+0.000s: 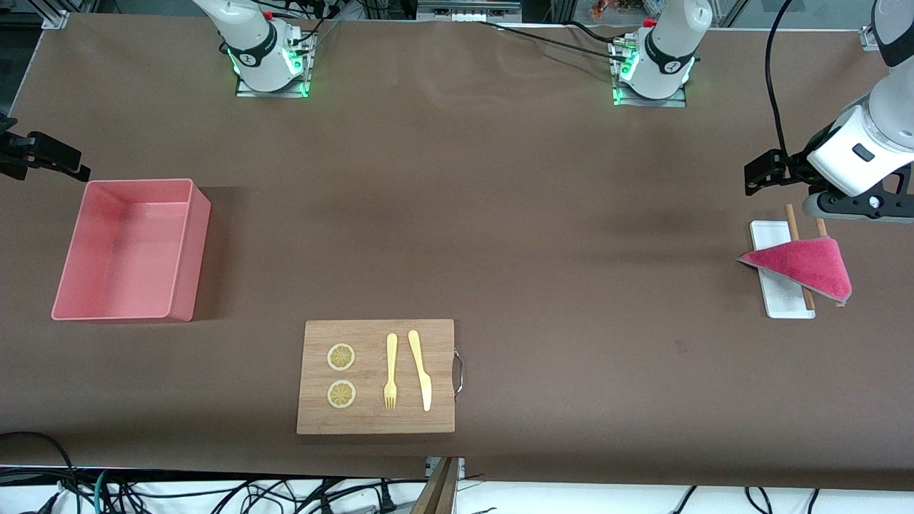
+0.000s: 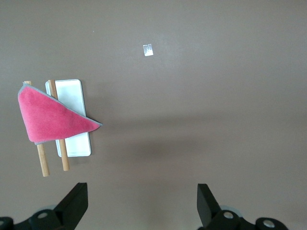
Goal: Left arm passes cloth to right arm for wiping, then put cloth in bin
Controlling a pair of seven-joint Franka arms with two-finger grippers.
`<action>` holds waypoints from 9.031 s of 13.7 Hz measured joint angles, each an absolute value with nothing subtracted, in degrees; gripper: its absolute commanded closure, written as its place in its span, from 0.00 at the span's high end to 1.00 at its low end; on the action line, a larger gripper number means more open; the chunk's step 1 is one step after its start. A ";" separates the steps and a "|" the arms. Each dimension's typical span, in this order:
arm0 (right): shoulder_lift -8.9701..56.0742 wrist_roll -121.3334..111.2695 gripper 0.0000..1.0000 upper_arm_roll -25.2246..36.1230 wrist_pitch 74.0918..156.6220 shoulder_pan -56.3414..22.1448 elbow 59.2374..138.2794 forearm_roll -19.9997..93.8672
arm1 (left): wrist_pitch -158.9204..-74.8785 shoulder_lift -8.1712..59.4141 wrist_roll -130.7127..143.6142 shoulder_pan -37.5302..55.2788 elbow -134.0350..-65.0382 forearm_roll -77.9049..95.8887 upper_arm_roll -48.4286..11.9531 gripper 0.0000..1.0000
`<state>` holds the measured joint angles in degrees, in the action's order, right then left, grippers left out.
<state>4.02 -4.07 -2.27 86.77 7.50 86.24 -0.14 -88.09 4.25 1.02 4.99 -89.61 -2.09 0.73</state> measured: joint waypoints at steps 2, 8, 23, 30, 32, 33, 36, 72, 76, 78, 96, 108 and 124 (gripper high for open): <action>4.02 -4.07 1.00 -2.27 86.77 7.50 86.24 -0.14 | -87.53 4.25 0.89 4.99 -89.61 -2.09 0.73 1.00; 4.02 -4.07 1.00 -2.27 86.77 7.50 86.24 -0.14 | -84.75 4.35 -10.76 3.97 -89.61 -2.09 1.06 1.00; 4.03 -4.07 1.00 -2.27 86.77 7.48 86.24 -0.13 | -93.45 18.10 -67.79 -10.75 -88.77 -7.11 1.75 0.87; 4.03 -4.07 1.00 -2.28 86.77 7.46 86.24 -0.12 | -108.71 28.82 -85.56 -16.01 -87.49 -11.08 1.87 0.56; 4.04 -4.07 1.00 -2.30 86.77 7.44 86.24 -0.11 | -111.17 30.42 -88.63 -16.78 -86.61 -11.08 1.87 0.56; 4.04 -4.07 1.00 -2.32 86.77 7.41 86.24 -0.11 | -111.46 30.95 -89.28 -16.74 -85.88 -11.08 1.78 0.57; 4.06 -4.07 1.00 -2.40 86.77 7.40 86.24 -0.03 | -111.66 32.07 -89.68 -16.63 -84.34 -11.08 1.49 0.57; 6.73 -4.06 1.00 -2.93 87.13 5.24 86.25 0.08 | -113.54 36.64 -92.86 -17.22 -82.64 -11.07 1.04 0.00; 7.49 -4.06 1.00 -2.93 86.90 5.24 86.28 0.08 | -113.53 36.63 -92.97 -17.15 -82.54 -11.07 0.97 0.00; 7.86 -4.06 1.00 -2.93 86.81 5.24 86.29 0.08 | -112.52 36.58 -92.97 -16.98 -82.08 -11.07 0.64 0.00; 14.43 23.24 1.00 -3.32 96.44 -7.45 86.33 5.45 | -63.81 22.29 -31.89 6.74 -67.94 4.34 -2.66 0.00; 20.07 48.24 1.00 -3.47 115.53 -18.68 86.32 9.19 | -74.68 25.21 -25.61 16.90 -65.36 35.51 -2.19 0.00; 29.65 62.89 1.00 -3.59 126.06 -26.20 86.29 9.47 | -94.38 28.04 -44.60 24.16 -63.32 42.73 -2.55 0.00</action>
<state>29.65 62.89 -3.59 126.06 -26.20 86.29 9.47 -94.38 28.04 -44.60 24.16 -63.32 42.73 -2.55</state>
